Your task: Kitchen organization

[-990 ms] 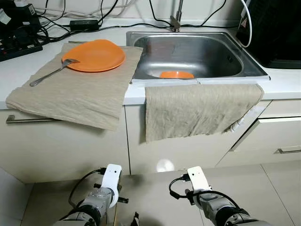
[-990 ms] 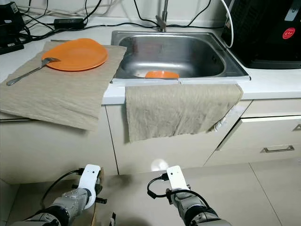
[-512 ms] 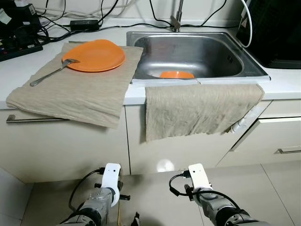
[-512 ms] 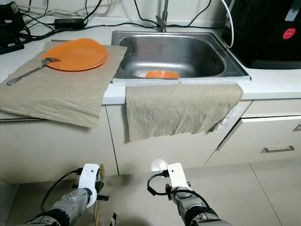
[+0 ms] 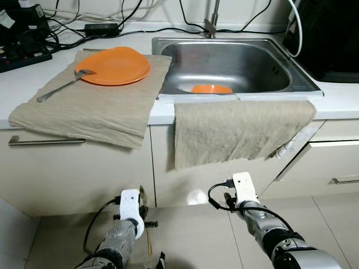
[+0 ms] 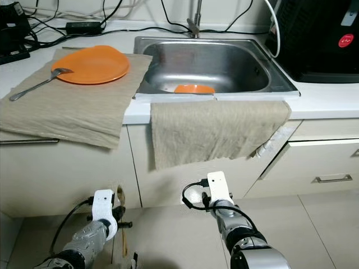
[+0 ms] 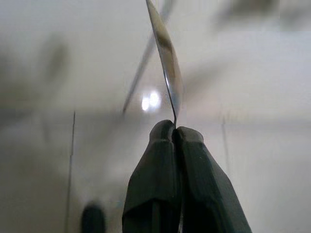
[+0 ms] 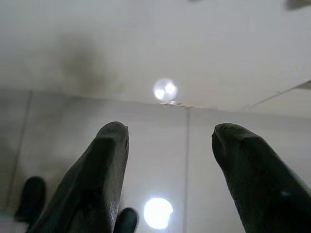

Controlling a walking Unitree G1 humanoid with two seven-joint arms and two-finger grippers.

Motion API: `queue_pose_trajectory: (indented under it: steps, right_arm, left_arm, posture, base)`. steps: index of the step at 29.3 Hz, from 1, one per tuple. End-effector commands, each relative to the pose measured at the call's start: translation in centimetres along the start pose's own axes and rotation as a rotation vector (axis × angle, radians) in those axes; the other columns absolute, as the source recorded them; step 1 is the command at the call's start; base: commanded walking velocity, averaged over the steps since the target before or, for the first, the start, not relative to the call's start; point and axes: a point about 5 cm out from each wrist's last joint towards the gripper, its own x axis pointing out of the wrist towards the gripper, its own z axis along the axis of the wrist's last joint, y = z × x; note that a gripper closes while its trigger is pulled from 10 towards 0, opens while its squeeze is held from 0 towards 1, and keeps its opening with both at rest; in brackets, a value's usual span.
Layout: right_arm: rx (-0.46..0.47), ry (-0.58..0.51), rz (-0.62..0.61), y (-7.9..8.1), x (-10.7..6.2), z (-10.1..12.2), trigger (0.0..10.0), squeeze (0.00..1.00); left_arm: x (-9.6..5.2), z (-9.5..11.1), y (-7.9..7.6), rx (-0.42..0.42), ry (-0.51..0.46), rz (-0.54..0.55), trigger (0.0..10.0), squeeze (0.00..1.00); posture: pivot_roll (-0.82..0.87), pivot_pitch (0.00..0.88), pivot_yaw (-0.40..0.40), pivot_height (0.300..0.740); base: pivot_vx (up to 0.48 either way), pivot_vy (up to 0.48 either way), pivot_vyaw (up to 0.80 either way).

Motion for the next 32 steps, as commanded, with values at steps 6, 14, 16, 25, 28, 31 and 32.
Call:
queue_pose_trajectory:
  steps: [6,14,16,25,28,31,32]
  right_arm:
    - [0.000,0.049,-0.014,-0.5,-0.2,-1.4,10.0,0.00]
    - [-0.008,0.076,-0.024,-0.6,-0.4,-2.3,10.0,0.00]
    - [0.031,0.098,-0.026,-0.6,-0.4,-2.7,10.0,0.00]
    - [0.039,0.169,-0.047,-0.9,-0.8,-4.5,10.0,0.00]
    - [0.039,0.190,-0.051,-0.9,-1.0,-5.1,10.0,0.00]
    - [0.018,0.195,-0.049,-1.0,-1.0,-5.2,10.0,0.00]
    - [0.014,0.195,-0.047,-1.0,-1.0,-5.2,10.0,0.00]
  left_arm:
    - [0.3,1.5,0.2,-0.032,-0.036,0.004,10.0,0.00]
    - [0.0,0.4,0.5,0.010,0.016,0.002,10.0,0.00]
    - [-0.1,-0.1,0.5,0.038,0.038,-0.001,10.0,0.00]
    - [-0.8,-2.8,1.0,0.151,0.168,0.005,10.0,0.00]
    - [-0.9,-3.4,1.0,0.180,0.203,0.007,10.0,0.00]
    - [-1.1,-4.3,0.6,0.224,0.245,-0.004,10.0,0.00]
    - [-1.1,-4.5,0.3,0.239,0.253,-0.013,10.0,0.00]
  posture:
    - [0.10,0.000,-0.041,0.740]
    - [0.09,0.000,-0.036,0.740]
    - [0.09,0.000,-0.033,0.740]
    - [0.09,0.000,-0.030,0.740]
    - [0.09,0.000,-0.029,0.740]
    - [0.09,0.000,-0.029,0.740]
    - [0.09,0.000,-0.029,0.740]
  base:
    - [0.000,0.000,0.00]
    - [0.000,0.000,0.00]
    - [0.000,0.000,0.00]
    - [0.000,0.000,0.00]
    - [0.000,0.000,0.00]
    - [0.000,0.000,0.00]
    - [0.000,0.000,0.00]
